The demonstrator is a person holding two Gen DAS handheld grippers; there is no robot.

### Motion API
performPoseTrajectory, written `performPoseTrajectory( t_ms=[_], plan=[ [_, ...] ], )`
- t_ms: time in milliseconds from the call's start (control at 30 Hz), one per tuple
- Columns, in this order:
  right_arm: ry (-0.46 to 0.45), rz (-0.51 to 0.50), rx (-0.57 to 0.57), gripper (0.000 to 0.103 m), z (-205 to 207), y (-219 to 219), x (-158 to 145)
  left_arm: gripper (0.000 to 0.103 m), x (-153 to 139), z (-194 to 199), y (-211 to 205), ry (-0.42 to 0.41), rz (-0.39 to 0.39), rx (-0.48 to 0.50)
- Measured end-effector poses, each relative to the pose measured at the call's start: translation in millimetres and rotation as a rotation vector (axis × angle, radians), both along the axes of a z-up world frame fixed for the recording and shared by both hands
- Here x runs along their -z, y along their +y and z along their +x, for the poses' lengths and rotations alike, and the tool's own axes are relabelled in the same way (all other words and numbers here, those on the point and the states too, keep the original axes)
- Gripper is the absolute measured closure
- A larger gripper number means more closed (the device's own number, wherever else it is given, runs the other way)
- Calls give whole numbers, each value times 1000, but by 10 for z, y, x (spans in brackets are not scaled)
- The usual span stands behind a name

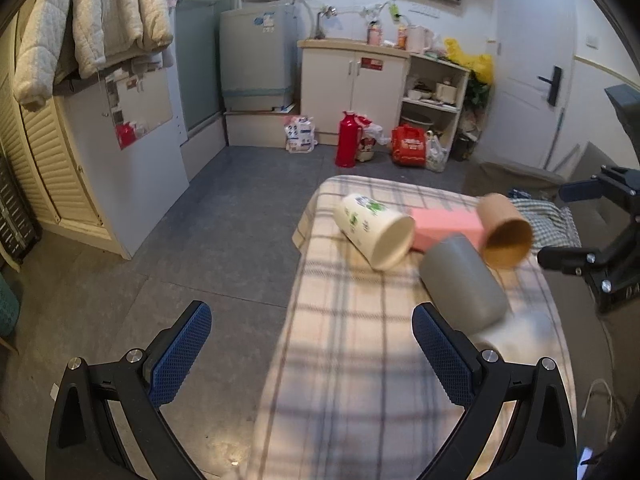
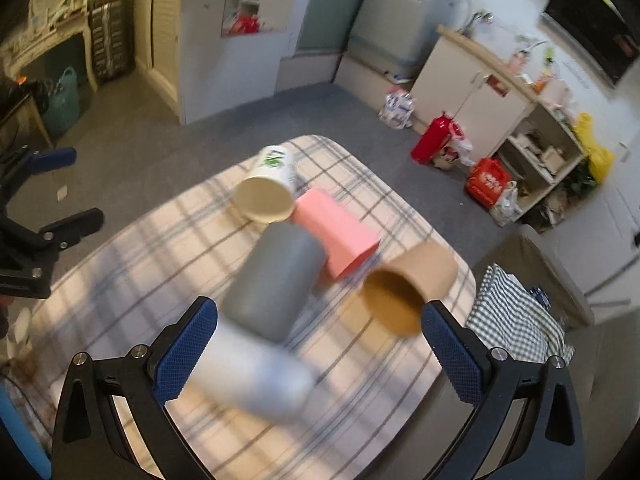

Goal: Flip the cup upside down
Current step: 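Reach the right gripper to the pink hexagonal cup and grasp it, then lift the pink cup with the right gripper and rotate it toward the left gripper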

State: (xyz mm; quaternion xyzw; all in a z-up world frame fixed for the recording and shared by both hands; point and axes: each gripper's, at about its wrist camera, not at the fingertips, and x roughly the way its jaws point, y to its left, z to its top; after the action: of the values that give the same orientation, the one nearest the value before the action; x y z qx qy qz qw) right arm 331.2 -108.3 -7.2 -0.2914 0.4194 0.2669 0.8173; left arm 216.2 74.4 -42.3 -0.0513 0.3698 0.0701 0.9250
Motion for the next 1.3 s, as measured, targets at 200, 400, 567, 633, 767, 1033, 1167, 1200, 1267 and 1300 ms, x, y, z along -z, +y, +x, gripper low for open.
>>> performPoseTrajectory(
  t_ms=[200, 400, 567, 633, 767, 1033, 1167, 1200, 1267, 1300],
  plan=[
    [107, -170, -124, 11, 701, 206, 306, 0, 196, 483, 89, 33, -23, -30],
    [196, -249, -208, 29, 1050, 372, 636, 0, 403, 789, 130, 72, -33, -35],
    [310, -256, -249, 30, 1245, 419, 855, 0, 525, 903, 153, 90, -56, -37],
    [340, -245, -253, 30, 1289, 440, 896, 0, 558, 917, 153, 94, -58, -34],
    [383, -237, -265, 30, 1344, 505, 1041, 0, 608, 960, 148, 105, -64, -30],
    [320, -198, -251, 32, 1277, 496, 1010, 0, 601, 945, 109, 115, -49, -18],
    [154, -183, -317, 37, 975, 486, 630, 0, 454, 841, 37, 96, -39, -20],
    [127, -188, -323, 37, 905, 485, 541, 0, 408, 809, 26, 91, -36, -19],
    [90, -194, -340, 37, 707, 487, 308, 0, 295, 728, -4, 79, -29, -15],
    [74, -196, -345, 37, 616, 460, 208, 0, 204, 666, -25, 68, -26, -11]
  ],
)
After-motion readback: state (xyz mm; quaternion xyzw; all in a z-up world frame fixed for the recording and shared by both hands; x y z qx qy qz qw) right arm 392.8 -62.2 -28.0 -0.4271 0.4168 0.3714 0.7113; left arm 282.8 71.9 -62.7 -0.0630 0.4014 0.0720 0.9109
